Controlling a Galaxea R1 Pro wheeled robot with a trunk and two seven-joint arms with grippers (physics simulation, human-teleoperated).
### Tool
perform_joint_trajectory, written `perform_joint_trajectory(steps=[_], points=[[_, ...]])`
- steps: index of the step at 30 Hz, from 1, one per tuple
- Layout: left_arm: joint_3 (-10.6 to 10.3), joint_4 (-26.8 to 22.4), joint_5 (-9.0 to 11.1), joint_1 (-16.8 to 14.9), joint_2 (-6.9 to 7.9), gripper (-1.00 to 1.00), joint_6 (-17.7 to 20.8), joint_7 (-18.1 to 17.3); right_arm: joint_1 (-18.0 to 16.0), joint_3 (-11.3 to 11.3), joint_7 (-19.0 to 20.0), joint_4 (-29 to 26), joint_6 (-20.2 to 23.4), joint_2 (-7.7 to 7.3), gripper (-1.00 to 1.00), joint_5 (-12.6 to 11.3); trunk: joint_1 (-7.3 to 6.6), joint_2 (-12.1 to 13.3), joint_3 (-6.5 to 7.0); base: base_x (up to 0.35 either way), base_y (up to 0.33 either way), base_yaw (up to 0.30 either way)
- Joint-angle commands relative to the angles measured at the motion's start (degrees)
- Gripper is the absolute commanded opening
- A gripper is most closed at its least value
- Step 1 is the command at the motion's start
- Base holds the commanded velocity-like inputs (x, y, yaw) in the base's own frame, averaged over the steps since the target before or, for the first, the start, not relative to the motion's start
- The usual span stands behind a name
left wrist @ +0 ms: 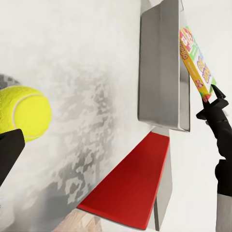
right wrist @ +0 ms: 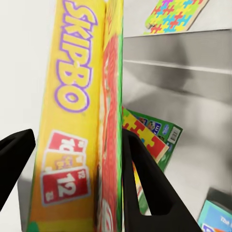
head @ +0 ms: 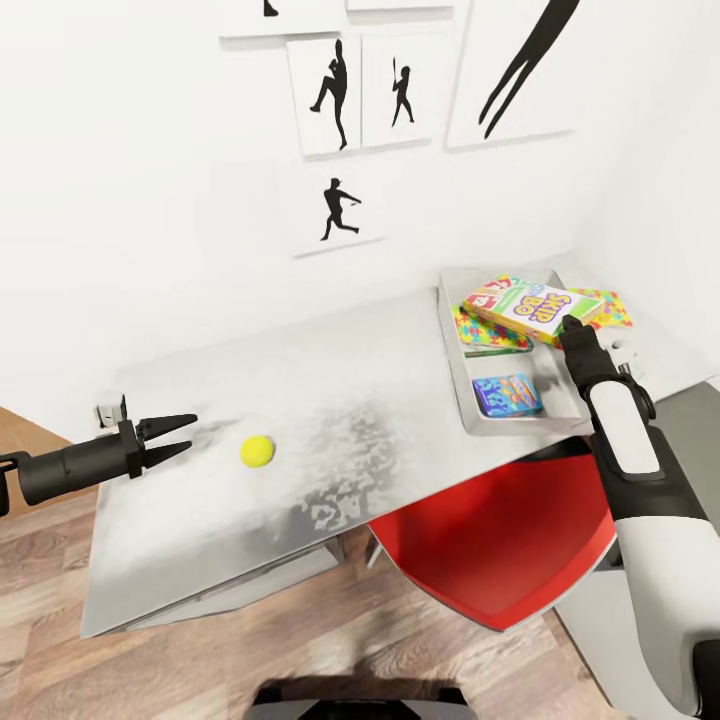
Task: Put all the toys in the child's room - the three board games (two on the bed and one on the table), the two jigsaw puzzles on the table, and the tennis ball on the table - inside the toy box on the table in the child's room.
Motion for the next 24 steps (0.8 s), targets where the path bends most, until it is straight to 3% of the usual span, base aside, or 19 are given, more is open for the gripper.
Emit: perform_joint_trajectory(steps=[1,23,24], points=[[0.0,0.0,-0.5,0.0,0.01,1.0,0.2,-0.5,0.0,0.0,-0.3,-0.1,0.2,-0.01,-1.0,-0.2,0.03,-0.1,-0.12,0.0,0.0,0.0],[0.0,0.0,-0.5,-0.1,-0.01,1.0,0.2,-0.5,0.0,0.0,-0.3,2.2,0.1,-0.01,-1.0,-0.2,0.03,-0.1,-0.27,0.0,0.0,0.0],[0.0,0.0,-0.5,-0.1,-0.01,1.0,0.2,-0.6,0.0,0.0,-0.3,2.7,0.1,-0.01,1.0,-0.2,0.03,-0.1,-0.28,0.0,0.0,0.0]])
